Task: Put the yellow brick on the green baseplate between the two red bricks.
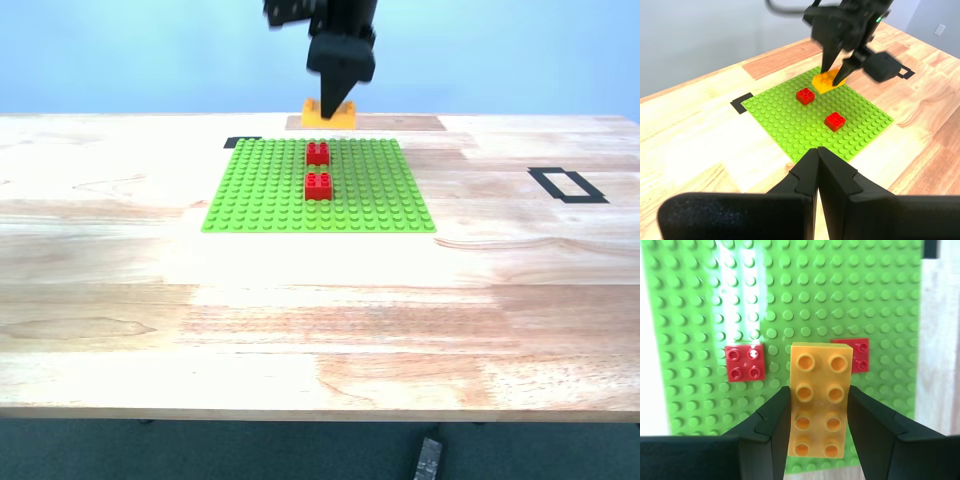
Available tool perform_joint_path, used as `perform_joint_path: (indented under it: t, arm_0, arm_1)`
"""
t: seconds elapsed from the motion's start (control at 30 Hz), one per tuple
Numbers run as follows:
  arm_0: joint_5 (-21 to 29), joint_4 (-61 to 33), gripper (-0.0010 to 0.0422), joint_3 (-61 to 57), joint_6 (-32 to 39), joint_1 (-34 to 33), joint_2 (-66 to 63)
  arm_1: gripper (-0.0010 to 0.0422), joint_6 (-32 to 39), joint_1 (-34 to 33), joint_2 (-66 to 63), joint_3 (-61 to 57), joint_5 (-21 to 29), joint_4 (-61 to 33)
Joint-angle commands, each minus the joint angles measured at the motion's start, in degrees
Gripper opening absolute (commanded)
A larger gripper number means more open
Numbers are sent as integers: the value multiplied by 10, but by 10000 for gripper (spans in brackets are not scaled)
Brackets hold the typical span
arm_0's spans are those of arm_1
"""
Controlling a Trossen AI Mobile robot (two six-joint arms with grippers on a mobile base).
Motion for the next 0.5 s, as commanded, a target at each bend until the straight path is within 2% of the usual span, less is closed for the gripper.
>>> perform_joint_path:
  t: [0.03,0.5]
  arm_0:
    - [0,0,0,0,0,0,0]
    - [0,0,0,0,1,0,0]
  arm_1:
    - [27,-11,9,21,9,-3,-3]
    - [27,-37,13,35,-11,-7,35]
